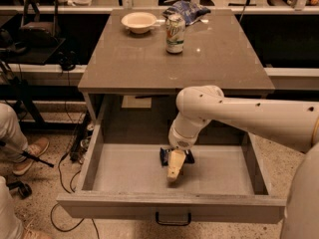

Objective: Pick rxbar blueberry from top drawer and place on counter

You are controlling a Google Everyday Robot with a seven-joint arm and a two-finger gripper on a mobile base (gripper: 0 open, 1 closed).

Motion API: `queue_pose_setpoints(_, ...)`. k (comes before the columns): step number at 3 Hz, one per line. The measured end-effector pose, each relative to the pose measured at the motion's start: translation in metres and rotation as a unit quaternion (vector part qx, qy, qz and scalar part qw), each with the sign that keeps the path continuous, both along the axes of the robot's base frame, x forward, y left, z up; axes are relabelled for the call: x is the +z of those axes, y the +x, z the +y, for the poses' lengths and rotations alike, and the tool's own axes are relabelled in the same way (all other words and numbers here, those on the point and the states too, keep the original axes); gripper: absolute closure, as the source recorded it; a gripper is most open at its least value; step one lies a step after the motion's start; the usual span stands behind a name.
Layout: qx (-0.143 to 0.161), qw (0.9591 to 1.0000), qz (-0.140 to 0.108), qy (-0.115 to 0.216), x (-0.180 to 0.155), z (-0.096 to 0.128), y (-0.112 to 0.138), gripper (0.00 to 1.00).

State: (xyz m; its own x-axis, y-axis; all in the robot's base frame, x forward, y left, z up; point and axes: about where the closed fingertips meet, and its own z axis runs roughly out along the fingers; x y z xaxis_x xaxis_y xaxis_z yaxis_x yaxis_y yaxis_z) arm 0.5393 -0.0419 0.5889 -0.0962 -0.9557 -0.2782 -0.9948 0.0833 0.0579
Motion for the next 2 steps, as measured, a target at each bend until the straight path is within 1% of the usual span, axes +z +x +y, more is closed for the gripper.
queue_pose_setpoints(1,-0.009,0.9999,0.008,-0.005,-0.0111,-0.0094,-0.0017,0.12)
queue_pose_setpoints(2,-0.014,0.9998,0.007,-0.007,-0.0128,-0.0169,-0.0033,0.35)
